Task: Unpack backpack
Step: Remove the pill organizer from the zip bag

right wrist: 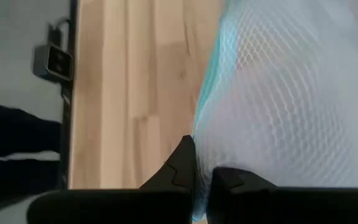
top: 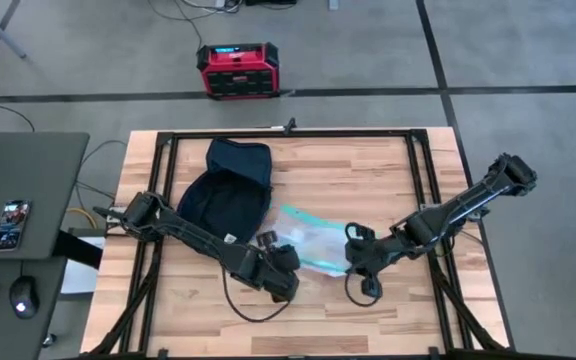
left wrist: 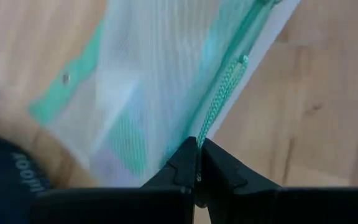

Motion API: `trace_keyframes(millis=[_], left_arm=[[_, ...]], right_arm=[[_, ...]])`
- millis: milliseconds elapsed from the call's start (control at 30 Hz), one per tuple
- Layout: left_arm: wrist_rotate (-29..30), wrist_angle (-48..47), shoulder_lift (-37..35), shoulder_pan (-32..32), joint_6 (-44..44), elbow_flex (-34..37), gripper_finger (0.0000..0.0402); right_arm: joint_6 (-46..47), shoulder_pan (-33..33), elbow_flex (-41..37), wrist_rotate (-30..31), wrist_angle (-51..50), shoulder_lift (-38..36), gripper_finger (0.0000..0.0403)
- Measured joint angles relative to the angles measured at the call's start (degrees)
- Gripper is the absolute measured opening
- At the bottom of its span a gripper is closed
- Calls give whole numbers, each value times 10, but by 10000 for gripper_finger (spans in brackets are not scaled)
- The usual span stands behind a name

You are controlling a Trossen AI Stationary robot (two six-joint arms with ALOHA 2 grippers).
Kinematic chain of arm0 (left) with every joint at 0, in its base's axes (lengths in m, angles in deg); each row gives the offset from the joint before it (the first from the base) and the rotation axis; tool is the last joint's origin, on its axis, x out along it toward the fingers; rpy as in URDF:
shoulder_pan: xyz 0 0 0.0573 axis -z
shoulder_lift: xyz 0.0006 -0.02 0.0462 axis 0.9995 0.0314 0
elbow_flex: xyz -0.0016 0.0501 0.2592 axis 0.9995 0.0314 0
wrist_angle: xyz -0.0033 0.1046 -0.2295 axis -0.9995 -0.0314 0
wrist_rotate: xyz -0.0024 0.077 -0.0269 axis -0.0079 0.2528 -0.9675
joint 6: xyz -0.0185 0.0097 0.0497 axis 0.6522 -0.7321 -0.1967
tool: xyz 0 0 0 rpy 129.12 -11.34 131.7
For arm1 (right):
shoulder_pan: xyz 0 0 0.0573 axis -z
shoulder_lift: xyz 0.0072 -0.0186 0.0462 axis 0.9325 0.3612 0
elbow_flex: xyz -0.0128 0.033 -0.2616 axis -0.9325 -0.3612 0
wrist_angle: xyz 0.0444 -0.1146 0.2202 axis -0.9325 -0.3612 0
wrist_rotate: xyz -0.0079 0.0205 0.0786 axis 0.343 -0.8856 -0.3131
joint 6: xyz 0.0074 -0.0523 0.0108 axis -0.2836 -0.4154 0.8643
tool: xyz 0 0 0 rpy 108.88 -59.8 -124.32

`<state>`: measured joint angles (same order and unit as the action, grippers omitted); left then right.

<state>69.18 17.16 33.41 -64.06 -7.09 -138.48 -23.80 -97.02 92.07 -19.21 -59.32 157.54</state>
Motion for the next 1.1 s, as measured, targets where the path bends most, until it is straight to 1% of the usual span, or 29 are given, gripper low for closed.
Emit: trace_keyframes(millis=[67,167,233,267,367,433,500,600,700,767,800,867,900,933,1000,1033,1100], left_arm=[[4,-42,-6,0,18,-1,0],[5,-73,-2,5,36,-1,0],[-7,-99,-2,9,45,-1,0],[-20,-114,-3,12,53,-2,0],[-104,-174,1,18,75,-1,0],[-142,-185,4,18,81,0,0],[-165,-178,2,20,81,1,0],[-172,-155,2,19,66,-3,2],[-189,-93,2,10,20,-23,22],[-218,-35,1,-3,-12,-31,46],[-237,-5,2,-10,-37,-35,60],[-273,28,2,-22,-91,-51,89],[-279,34,2,-28,-114,-62,103],[-277,37,1,-35,-135,-71,115],[-260,37,1,-49,-165,-78,135],[-250,35,1,-56,-179,-78,142],[-236,33,1,-72,-207,-78,151]], right_arm=[[2,-2,0,4,-8,-11,1],[14,-7,0,9,-19,-20,1],[11,-12,-1,10,-31,-33,1],[13,-19,0,9,-39,-40,1],[28,-44,0,5,-80,-50,1],[42,-54,0,5,-96,-52,1],[64,-65,0,5,-104,-51,1],[94,-79,0,6,-108,-39,8],[119,-77,-1,3,-109,-32,33],[141,-76,-1,-18,-114,-28,59],[154,-73,-1,-41,-119,-29,74],[194,-69,-1,-116,-121,-39,104],[226,-71,-1,-154,-117,-45,118],[265,-78,-1,-179,-111,-51,133],[340,-102,-1,-182,-88,-58,158],[374,-120,-1,-165,-71,-59,170],[442,-164,0,-91,-37,-54,189]])
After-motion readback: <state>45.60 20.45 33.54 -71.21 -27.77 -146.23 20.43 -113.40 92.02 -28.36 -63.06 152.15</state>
